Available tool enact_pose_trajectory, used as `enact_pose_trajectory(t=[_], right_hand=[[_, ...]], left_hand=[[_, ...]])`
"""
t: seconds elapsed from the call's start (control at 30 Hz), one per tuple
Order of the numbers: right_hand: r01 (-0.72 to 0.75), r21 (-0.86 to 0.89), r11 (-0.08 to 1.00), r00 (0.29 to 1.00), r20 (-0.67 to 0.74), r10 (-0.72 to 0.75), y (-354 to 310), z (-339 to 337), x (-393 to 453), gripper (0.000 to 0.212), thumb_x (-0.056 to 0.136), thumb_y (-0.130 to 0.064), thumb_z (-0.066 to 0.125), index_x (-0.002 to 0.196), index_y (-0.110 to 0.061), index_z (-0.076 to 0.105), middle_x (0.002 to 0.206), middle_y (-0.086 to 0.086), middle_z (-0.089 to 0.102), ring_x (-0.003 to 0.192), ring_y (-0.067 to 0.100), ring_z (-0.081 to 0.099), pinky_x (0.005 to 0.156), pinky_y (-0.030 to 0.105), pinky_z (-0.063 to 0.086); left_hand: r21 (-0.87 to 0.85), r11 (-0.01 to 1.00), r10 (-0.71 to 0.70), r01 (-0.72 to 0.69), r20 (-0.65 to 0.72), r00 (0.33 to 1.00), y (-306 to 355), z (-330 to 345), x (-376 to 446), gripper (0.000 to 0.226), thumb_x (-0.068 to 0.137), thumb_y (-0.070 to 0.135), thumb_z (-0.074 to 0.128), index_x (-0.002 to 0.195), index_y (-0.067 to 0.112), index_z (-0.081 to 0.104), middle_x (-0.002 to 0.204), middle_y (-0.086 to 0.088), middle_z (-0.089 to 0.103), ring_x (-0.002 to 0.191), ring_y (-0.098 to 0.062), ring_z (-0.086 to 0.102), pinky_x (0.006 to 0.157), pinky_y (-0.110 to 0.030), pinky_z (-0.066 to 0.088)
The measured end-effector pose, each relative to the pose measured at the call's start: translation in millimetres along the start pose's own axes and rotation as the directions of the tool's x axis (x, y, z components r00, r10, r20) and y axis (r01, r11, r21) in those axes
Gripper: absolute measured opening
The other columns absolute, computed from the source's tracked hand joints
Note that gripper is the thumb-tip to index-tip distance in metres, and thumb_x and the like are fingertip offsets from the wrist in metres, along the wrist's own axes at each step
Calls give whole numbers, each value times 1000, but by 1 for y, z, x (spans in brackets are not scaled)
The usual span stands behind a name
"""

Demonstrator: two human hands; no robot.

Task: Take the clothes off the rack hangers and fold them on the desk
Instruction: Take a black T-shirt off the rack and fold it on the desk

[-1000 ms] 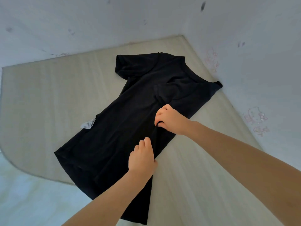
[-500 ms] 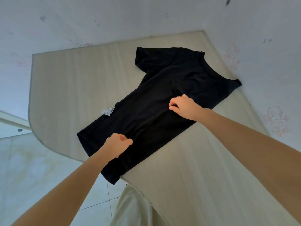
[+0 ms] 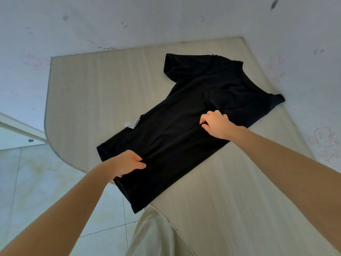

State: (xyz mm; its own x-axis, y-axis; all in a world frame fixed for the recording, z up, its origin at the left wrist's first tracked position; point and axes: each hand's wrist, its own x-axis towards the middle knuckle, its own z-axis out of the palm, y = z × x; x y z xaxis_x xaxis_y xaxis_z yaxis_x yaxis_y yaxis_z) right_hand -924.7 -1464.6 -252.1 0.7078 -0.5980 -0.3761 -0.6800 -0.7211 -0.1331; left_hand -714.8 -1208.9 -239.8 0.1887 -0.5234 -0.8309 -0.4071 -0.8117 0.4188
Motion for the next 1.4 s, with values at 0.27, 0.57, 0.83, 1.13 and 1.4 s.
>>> enact_pose_trajectory(t=[0.27,0.57,0.83,1.13,1.4], right_hand=[[1,150,989,977,-209,31,30,-3,-9,26,94,-13,56,120,-15,56,128,7,49,114,21,48,94,33,47],[-195,343,919,883,-346,317,115,-36,-24,43,93,0,48,135,-8,47,130,12,50,122,26,48,100,32,39],[-338,229,913,927,-88,365,191,-28,4,58,95,-38,45,149,-33,26,150,8,36,136,37,33,112,47,28],[-346,83,935,938,35,344,196,-7,-24,70,81,-39,60,141,-49,26,152,-9,16,136,33,20,104,50,32],[-310,223,924,925,-152,348,184,-47,39,41,89,-22,51,130,-19,49,132,9,47,120,33,40,102,39,35]], left_hand=[[396,917,107,-50,-123,987,21,-1,17,28,87,30,68,71,13,51,72,-4,52,66,-17,52,71,-28,50],[115,956,287,-270,-180,941,112,27,53,48,91,30,65,135,18,51,127,-5,57,112,-16,56,94,-25,42],[-63,932,329,-356,-262,907,198,51,102,53,89,34,66,137,20,49,126,-1,55,110,-15,55,87,-23,42],[142,944,328,-299,-284,901,210,49,116,35,94,52,49,81,21,61,68,9,58,63,-10,56,71,-31,51],[75,971,208,-229,-737,643,196,-34,134,17,96,26,52,108,16,58,99,1,61,82,-14,55,75,-33,46]])
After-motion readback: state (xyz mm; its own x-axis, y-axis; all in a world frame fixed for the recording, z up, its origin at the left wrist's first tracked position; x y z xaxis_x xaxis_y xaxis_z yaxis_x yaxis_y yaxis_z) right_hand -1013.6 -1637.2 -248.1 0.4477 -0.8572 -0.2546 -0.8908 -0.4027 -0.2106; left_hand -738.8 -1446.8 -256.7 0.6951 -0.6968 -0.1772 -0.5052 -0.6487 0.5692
